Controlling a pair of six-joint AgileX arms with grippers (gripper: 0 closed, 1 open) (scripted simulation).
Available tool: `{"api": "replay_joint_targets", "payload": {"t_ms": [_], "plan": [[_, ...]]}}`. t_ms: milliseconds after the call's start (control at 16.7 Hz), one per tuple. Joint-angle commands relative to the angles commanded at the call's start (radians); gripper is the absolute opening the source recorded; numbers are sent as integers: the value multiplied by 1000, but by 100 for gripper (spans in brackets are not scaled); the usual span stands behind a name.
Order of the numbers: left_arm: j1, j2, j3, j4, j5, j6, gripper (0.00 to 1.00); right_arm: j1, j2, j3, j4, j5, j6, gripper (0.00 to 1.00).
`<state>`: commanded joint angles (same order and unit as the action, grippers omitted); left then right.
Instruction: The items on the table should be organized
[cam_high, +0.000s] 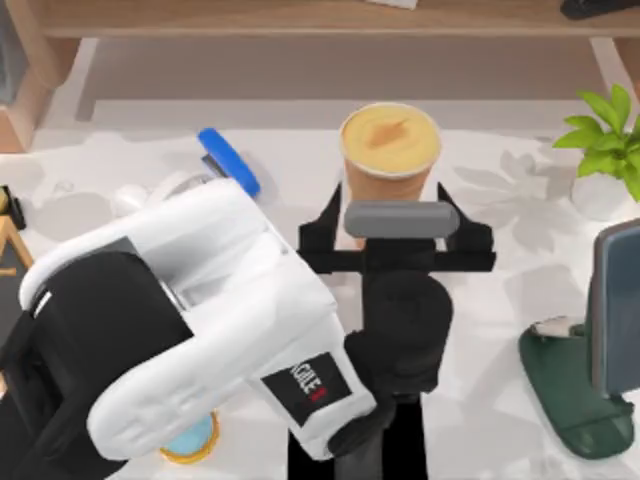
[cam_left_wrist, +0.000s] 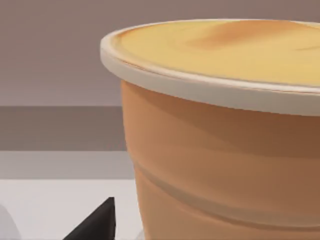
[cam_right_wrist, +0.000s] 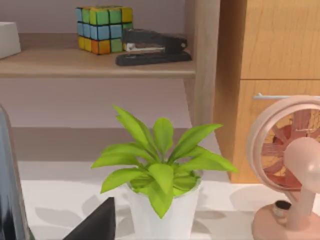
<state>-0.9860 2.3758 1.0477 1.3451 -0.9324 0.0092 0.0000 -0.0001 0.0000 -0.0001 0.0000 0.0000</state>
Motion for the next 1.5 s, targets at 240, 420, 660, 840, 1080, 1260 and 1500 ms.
{"api": "replay_joint_targets", "payload": {"t_ms": [240, 420, 660, 840, 1080, 1260, 1500], "plan": [[8, 2, 12, -11, 9, -1, 100, 0, 0, 0, 0, 0, 0, 100], [44, 25, 66, -43, 44, -2, 100, 0, 0, 0, 0, 0, 0, 100], [58, 34, 88, -57, 58, -2, 100, 0, 0, 0, 0, 0, 0, 100], [58, 34, 88, -57, 58, -2, 85, 0, 0, 0, 0, 0, 0, 100], [58, 34, 88, -57, 58, -2, 55, 0, 0, 0, 0, 0, 0, 100], [58, 34, 88, -57, 58, -2, 32, 0, 0, 0, 0, 0, 0, 100], [58, 34, 88, -57, 58, -2, 2, 0, 0, 0, 0, 0, 0, 100]]}}
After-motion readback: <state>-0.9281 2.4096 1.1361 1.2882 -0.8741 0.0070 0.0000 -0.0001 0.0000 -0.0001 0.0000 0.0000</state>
